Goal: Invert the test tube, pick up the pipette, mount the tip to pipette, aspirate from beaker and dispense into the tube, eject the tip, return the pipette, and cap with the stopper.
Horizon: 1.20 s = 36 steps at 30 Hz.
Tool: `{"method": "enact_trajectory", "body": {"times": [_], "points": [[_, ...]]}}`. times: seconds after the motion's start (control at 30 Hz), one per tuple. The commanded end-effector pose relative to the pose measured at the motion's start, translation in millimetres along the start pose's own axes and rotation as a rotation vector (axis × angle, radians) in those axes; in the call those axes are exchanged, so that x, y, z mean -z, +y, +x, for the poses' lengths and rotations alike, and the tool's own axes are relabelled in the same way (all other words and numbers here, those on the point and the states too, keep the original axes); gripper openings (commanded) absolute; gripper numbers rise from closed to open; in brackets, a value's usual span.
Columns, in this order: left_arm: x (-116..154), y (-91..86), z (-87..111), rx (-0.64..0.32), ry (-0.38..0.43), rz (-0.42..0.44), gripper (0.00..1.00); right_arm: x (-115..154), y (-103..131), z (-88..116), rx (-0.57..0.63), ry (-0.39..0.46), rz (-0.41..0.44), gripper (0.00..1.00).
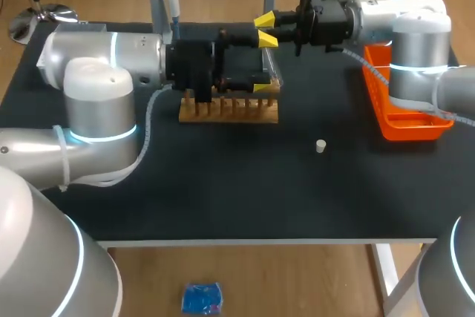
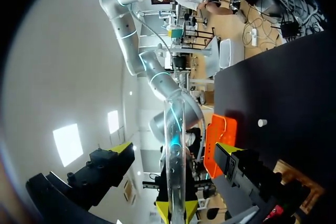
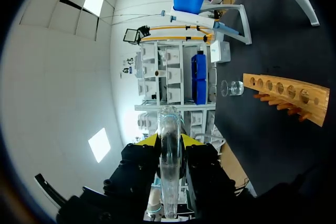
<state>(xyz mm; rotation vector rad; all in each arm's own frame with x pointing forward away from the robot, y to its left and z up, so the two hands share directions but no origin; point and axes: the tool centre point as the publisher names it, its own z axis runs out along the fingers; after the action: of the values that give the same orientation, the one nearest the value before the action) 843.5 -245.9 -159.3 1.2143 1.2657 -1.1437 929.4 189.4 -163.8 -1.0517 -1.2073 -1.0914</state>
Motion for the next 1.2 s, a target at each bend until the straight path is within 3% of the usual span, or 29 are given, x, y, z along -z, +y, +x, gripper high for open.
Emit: {"method": "enact_trajectory", "body": {"times": [0.03,0.4,0.53,0.6,0.73,0.87,0.9,0.93,1.2], "points": [[-6,-0.4,-0.7,-0.001,0.007,-0.005,1.0,1,0,0,0.001,-0.001,0.002,0.0],[-13,2.9,-12.0,0.02,0.079,0.022,1.0,1,0,0,0.001,-0.001,0.002,0.0],[-16,3.5,-14.1,0.01,0.085,0.028,0.93,1,0,0,0.001,-0.001,0.002,0.0],[-16,3.5,-14.1,0.007,0.086,0.028,0.81,1,0,0,0.001,-0.001,0.002,0.0],[-17,3.4,-12.2,0.006,0.086,0.025,0.82,1,0,0,0.001,-0.001,0.002,0.0],[-19,1.9,-10.0,0.003,0.079,0.026,0.72,1,0,0,0.001,-0.001,0.002,0.0],[-20,1.5,-9.4,0.003,0.079,0.026,0.5,1,0,0,0.001,-0.001,0.002,0.0],[-20,1.0,-8.6,0.004,0.077,0.025,0.47,1,0,0,0.001,-0.001,0.002,0.0],[-21,-4.1,-3.8,0.015,0.059,0.021,0.47,1,0,0,0.001,-0.001,0.002,0.0]]}}
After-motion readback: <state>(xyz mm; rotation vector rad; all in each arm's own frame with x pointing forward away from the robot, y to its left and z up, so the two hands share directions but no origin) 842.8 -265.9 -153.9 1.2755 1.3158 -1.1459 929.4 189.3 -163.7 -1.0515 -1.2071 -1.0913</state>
